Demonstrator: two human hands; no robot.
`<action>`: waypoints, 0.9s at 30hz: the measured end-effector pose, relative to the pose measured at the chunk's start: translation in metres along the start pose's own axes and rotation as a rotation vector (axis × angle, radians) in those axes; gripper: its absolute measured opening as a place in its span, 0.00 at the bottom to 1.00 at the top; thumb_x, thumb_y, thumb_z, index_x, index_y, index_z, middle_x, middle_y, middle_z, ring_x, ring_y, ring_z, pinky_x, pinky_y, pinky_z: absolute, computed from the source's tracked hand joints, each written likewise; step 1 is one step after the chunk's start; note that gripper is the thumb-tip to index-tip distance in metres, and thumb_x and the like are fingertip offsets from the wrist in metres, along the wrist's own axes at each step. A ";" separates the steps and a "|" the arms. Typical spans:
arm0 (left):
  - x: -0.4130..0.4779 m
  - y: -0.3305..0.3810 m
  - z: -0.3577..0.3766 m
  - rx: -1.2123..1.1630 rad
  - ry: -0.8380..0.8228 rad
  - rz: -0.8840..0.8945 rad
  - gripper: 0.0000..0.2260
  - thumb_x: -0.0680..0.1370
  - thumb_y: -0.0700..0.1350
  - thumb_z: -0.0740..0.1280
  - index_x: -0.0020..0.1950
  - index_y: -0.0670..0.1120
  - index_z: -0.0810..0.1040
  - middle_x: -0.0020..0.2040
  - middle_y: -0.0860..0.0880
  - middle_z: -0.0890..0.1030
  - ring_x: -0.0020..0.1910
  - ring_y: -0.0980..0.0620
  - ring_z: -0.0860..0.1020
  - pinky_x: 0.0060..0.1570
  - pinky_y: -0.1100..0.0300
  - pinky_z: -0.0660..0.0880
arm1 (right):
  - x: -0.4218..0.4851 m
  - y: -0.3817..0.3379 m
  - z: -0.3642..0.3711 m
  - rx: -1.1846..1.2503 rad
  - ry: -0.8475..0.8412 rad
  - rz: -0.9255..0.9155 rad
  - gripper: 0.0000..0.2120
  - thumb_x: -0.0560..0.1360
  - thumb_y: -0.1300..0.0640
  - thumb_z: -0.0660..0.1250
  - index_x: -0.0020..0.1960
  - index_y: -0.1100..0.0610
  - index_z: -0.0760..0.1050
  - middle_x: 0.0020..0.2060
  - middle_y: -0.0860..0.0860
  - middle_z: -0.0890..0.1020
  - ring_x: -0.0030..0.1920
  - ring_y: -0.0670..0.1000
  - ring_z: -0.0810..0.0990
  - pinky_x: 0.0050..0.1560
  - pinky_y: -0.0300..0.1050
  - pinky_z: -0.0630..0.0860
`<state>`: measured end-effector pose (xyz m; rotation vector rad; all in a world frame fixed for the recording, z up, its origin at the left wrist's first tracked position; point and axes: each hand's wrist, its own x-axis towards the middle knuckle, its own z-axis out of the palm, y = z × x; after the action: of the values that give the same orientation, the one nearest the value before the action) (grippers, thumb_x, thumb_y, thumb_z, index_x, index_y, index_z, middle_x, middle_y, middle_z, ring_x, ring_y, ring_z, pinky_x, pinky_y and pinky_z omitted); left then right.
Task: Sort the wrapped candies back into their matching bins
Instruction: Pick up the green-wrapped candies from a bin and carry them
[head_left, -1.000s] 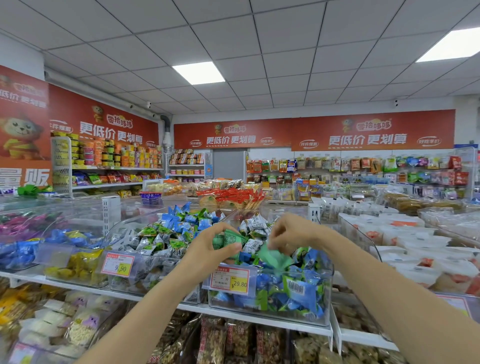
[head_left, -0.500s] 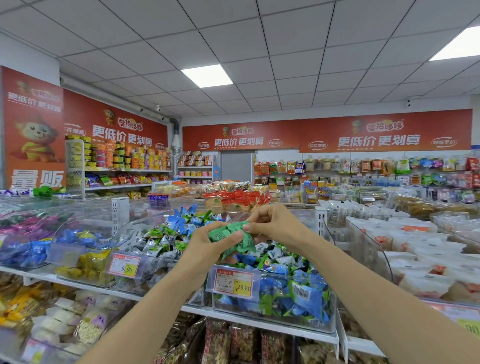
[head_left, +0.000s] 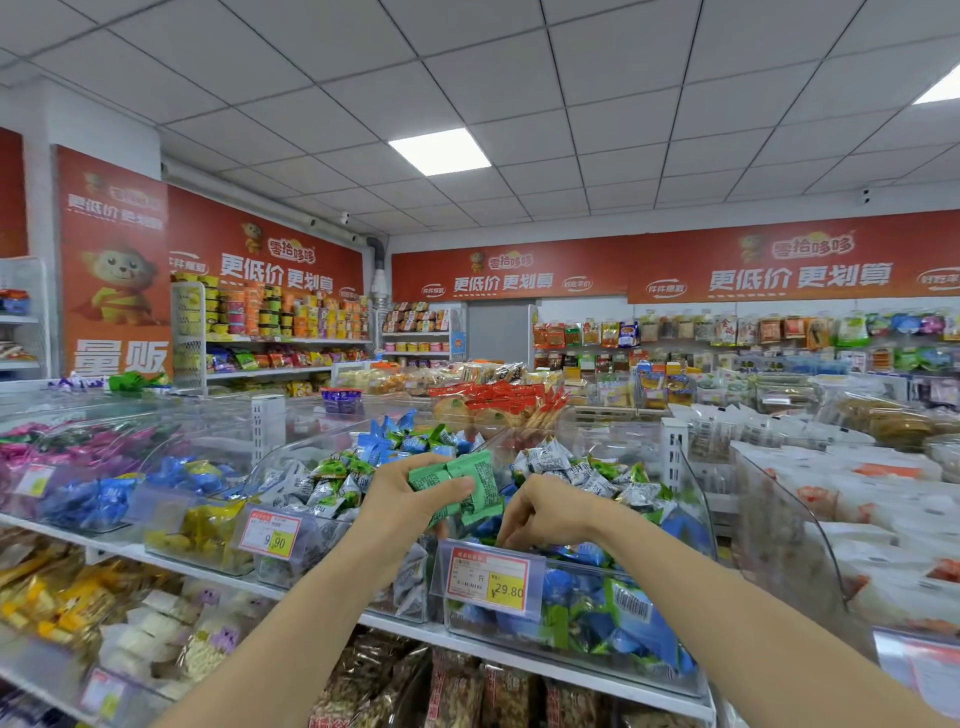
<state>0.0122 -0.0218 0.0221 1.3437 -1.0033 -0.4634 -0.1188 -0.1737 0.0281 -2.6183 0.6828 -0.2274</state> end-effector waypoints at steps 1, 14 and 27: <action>-0.001 0.001 0.000 0.003 0.000 -0.002 0.22 0.70 0.46 0.77 0.63 0.48 0.77 0.45 0.40 0.85 0.23 0.51 0.75 0.47 0.53 0.79 | 0.000 0.001 -0.001 -0.002 -0.001 -0.013 0.05 0.75 0.58 0.71 0.49 0.56 0.85 0.46 0.53 0.86 0.50 0.60 0.82 0.53 0.56 0.80; -0.002 -0.001 -0.004 0.017 0.018 -0.030 0.20 0.69 0.46 0.77 0.59 0.50 0.77 0.43 0.43 0.86 0.24 0.50 0.75 0.44 0.54 0.77 | 0.001 -0.007 -0.005 0.042 -0.049 -0.109 0.04 0.76 0.61 0.69 0.44 0.57 0.82 0.46 0.53 0.85 0.41 0.46 0.80 0.42 0.37 0.76; 0.006 -0.005 -0.006 0.009 -0.006 -0.018 0.22 0.69 0.48 0.77 0.60 0.51 0.76 0.42 0.42 0.86 0.26 0.48 0.76 0.48 0.47 0.78 | -0.010 0.007 -0.024 0.291 0.245 -0.044 0.07 0.78 0.52 0.65 0.46 0.56 0.75 0.45 0.53 0.79 0.41 0.48 0.75 0.45 0.42 0.76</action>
<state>0.0218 -0.0238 0.0197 1.3615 -0.9995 -0.4769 -0.1370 -0.1832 0.0460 -2.3480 0.6184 -0.6206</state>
